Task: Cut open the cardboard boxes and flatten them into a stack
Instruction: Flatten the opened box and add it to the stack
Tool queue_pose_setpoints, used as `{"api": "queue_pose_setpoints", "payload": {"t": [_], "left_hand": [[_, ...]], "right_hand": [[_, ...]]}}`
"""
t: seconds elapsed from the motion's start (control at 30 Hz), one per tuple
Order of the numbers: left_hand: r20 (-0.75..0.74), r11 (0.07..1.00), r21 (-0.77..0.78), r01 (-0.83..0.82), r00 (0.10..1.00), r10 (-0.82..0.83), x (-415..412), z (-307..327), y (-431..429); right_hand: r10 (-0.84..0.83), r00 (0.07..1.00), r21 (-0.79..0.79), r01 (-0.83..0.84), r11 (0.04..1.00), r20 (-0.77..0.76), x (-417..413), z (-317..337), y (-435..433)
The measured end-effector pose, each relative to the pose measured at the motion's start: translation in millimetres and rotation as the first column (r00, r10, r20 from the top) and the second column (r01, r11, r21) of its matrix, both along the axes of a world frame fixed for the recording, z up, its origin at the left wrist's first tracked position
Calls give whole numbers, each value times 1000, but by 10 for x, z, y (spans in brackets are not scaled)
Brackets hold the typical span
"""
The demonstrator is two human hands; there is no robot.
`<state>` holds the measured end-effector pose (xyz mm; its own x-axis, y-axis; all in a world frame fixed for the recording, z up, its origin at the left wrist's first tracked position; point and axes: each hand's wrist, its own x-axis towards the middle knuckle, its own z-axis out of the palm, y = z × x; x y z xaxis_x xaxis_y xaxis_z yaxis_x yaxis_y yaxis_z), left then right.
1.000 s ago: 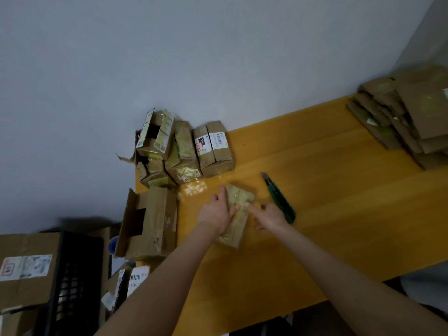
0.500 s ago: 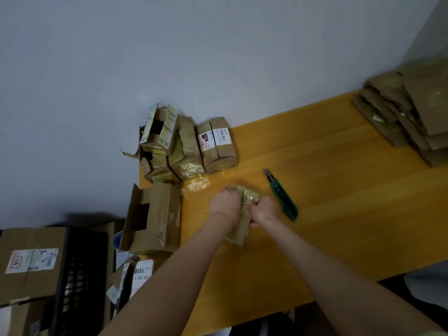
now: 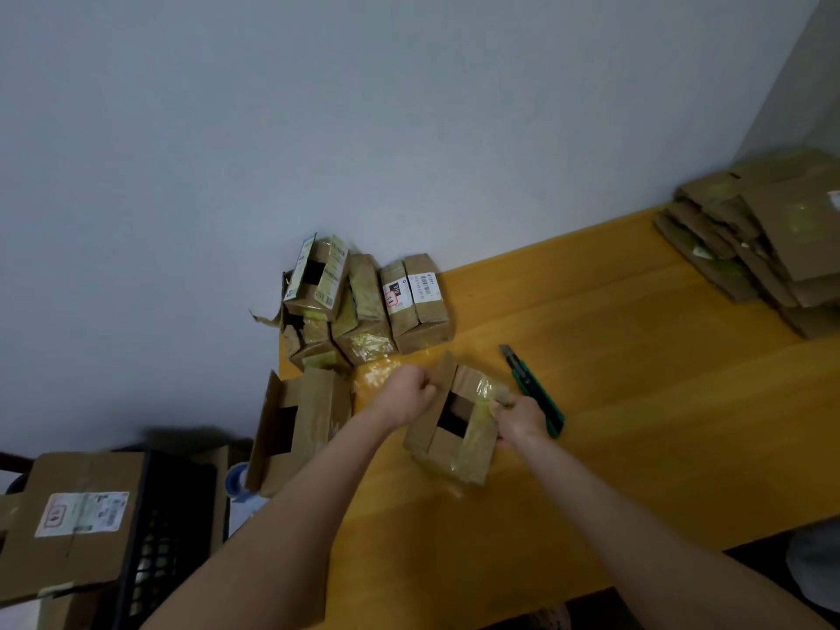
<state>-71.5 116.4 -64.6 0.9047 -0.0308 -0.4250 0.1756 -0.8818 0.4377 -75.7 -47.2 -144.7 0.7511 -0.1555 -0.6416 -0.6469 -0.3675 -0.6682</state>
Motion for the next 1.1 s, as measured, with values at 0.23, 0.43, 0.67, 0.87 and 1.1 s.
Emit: {"api": "queue_pose_setpoints", "payload": {"t": [0.23, 0.43, 0.67, 0.87, 1.1], "left_hand": [[409, 995, -14, -102, 907, 99, -17, 337, -187], [534, 983, -64, -171, 826, 179, 59, 626, -246], [477, 950, -225, -217, 826, 302, 90, 737, -291], [554, 976, -144, -164, 804, 217, -8, 713, -405], [498, 948, -265, -174, 817, 289, -4, 704, -313]], "right_hand": [[162, 975, -124, -144, 982, 153, 255, 555, 109], [250, 925, -276, -171, 946, 286, 446, 911, 70], [258, 887, -388, -99, 917, 384, 411, 1069, 92], [301, 884, -525, -76, 848, 357, 440, 1193, -8], [453, 810, -543, -206, 814, 372, 503, 1210, -225]]}}
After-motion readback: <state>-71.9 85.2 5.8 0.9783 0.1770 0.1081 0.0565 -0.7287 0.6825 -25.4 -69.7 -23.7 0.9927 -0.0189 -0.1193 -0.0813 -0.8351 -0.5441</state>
